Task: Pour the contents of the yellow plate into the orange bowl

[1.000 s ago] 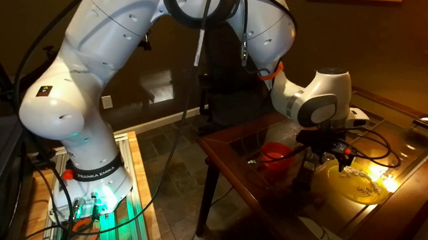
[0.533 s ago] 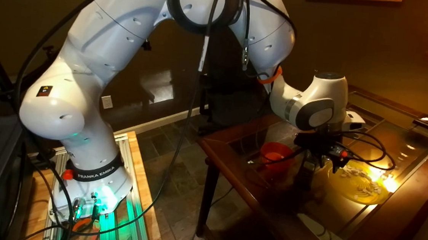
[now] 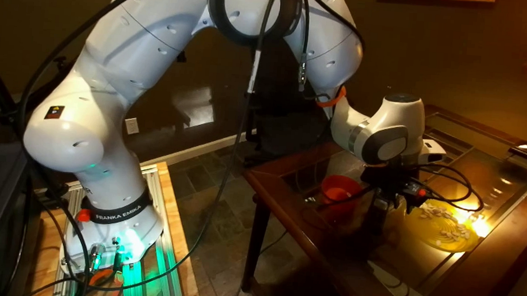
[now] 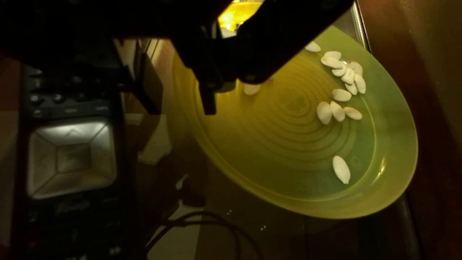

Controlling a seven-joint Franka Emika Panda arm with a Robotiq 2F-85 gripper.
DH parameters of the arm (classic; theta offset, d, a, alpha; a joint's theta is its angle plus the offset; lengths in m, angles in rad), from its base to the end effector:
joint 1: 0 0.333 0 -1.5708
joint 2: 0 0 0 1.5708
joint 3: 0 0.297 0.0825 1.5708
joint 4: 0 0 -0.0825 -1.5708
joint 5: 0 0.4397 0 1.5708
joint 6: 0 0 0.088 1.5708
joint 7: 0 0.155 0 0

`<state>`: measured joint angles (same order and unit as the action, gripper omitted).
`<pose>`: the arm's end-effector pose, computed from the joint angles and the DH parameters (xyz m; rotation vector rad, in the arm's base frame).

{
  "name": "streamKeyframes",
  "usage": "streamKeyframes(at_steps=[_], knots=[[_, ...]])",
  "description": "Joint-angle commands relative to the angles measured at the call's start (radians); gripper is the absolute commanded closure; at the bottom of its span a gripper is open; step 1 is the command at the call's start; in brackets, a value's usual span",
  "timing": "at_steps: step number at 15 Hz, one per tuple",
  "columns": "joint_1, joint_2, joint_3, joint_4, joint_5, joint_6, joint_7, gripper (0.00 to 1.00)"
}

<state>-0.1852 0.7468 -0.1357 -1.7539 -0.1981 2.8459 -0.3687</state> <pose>0.6934 -0.2196 0.0790 2.8091 0.3953 0.3790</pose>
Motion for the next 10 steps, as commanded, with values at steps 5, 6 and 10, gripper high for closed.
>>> streamKeyframes(at_steps=[5,6,10], knots=[[-0.062,0.036,0.067,0.038,-0.037,0.049,-0.103,0.93],[-0.069,0.038,0.075,0.039,-0.038,0.046,-0.118,0.95],[-0.085,0.036,0.083,0.040,-0.053,0.030,-0.167,0.99]])
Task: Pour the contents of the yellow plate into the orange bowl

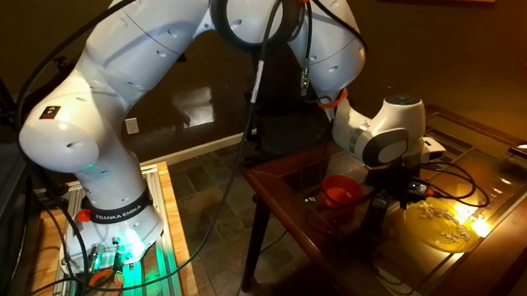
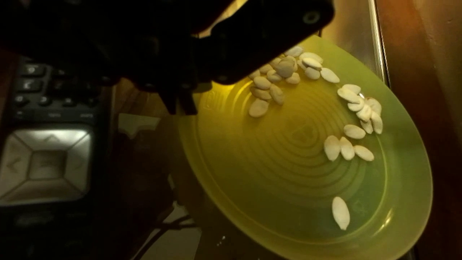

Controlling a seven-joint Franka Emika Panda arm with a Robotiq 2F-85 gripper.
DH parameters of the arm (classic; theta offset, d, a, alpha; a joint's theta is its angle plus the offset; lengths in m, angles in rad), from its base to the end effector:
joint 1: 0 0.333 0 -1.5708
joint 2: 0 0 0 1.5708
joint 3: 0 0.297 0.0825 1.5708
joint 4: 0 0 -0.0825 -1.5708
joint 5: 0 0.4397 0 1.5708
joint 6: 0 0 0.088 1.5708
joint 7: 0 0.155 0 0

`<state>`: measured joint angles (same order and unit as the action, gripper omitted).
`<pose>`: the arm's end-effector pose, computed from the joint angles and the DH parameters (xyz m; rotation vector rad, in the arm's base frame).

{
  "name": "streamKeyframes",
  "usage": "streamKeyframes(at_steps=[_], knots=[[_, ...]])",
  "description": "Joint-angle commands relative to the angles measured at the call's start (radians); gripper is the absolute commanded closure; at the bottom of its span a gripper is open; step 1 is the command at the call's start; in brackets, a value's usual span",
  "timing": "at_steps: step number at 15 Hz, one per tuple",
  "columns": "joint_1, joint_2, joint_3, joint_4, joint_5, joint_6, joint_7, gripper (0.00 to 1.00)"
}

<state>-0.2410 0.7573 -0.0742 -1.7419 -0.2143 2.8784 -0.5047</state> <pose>0.6995 -0.2162 0.0784 2.7731 0.5853 0.4135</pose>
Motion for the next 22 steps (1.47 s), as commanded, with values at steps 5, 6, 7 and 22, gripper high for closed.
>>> streamKeyframes(at_steps=[5,6,7,22], knots=[[0.009,-0.021,-0.033,0.015,-0.052,-0.056,0.014,0.99],[0.017,-0.032,-0.044,0.013,-0.055,-0.063,0.022,0.99],[0.026,-0.048,-0.058,0.008,-0.059,-0.070,0.032,0.99],[0.183,-0.537,-0.097,-0.319,-0.102,-0.427,0.249,0.99]])
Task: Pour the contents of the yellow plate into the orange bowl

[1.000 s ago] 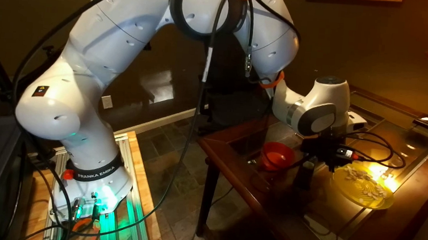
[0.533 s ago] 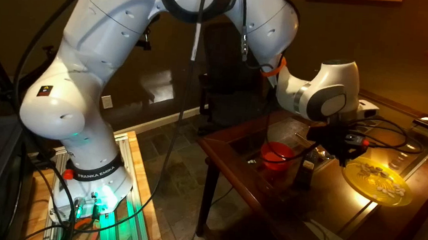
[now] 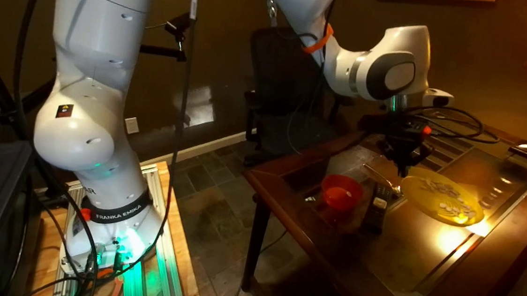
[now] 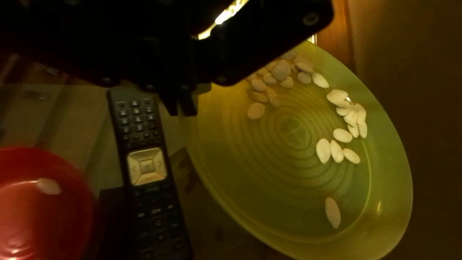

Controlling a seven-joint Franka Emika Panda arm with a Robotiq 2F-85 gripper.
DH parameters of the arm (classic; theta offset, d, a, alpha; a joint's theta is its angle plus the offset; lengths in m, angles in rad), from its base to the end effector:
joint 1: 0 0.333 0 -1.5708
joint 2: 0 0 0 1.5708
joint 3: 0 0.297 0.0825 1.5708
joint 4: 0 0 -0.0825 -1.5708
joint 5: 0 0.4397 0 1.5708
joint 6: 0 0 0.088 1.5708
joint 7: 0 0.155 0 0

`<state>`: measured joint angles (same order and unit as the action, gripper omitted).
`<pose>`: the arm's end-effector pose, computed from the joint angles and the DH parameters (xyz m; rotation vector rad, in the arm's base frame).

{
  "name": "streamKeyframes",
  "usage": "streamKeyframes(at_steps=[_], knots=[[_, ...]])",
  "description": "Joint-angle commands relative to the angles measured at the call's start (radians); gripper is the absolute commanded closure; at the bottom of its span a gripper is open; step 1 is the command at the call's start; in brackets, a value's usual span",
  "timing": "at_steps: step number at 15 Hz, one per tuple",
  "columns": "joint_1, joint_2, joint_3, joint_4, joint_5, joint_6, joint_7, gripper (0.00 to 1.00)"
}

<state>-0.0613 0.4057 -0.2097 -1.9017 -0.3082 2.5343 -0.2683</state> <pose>0.6701 -0.1894 0.2147 2.7779 0.3598 0.2007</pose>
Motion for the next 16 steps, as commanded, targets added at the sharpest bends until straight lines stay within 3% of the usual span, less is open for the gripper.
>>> streamKeyframes(at_steps=[1,7,11,12,16], knots=[[0.012,-0.237,0.041,-0.192,-0.023,-0.127,0.032,0.99],[0.002,-0.452,0.115,-0.304,0.089,-0.412,-0.036,0.99],[0.016,-0.539,0.133,-0.383,0.264,-0.422,-0.121,0.99],[0.007,-0.473,0.133,-0.321,0.183,-0.423,-0.063,0.96],[0.015,-0.510,0.134,-0.360,0.236,-0.423,-0.096,0.96]])
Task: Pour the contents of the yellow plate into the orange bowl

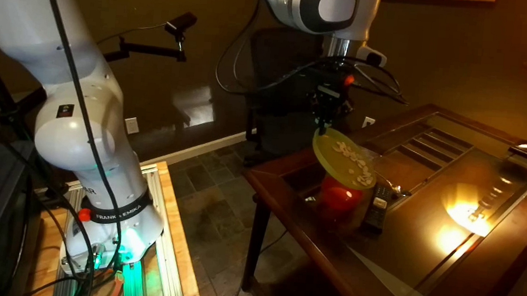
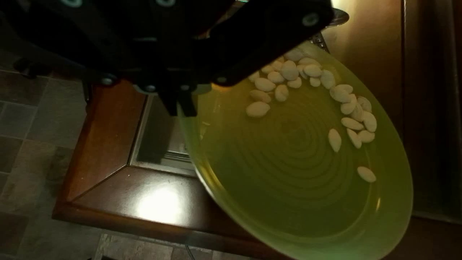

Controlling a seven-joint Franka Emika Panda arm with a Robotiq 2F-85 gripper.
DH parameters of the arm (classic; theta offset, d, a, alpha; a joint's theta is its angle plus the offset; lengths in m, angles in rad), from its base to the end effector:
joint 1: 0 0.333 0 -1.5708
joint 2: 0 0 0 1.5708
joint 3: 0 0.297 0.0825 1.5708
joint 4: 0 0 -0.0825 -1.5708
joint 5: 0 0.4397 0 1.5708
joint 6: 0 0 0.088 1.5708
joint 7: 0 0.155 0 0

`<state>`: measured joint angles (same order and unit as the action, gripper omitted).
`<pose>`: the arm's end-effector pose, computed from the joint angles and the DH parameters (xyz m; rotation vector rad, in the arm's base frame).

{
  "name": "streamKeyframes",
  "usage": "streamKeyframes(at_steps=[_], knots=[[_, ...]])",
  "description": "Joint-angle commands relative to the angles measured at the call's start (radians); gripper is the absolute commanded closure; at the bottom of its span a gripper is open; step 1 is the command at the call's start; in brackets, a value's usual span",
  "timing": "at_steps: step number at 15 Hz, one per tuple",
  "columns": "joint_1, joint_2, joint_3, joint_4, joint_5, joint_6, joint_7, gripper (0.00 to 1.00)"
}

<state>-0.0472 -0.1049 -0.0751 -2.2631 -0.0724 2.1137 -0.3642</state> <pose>0.5390 -0.0721 0.3032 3.0688 0.4345 -0.0870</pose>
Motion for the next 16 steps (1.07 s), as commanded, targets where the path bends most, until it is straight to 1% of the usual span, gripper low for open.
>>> streamKeyframes(at_steps=[1,2,3,9,12,16], knots=[[0.001,-0.001,0.000,0.000,0.001,-0.002,0.000,0.96],[0.001,-0.001,0.000,-0.002,0.001,-0.002,-0.001,0.96],[0.001,-0.001,0.000,-0.003,0.001,-0.002,-0.001,0.99],[0.016,0.046,0.012,-0.008,0.033,0.001,-0.048,0.99],[0.024,0.068,0.023,-0.010,0.044,0.019,-0.068,0.99],[0.023,0.100,0.027,0.010,0.096,-0.009,-0.116,0.99]])
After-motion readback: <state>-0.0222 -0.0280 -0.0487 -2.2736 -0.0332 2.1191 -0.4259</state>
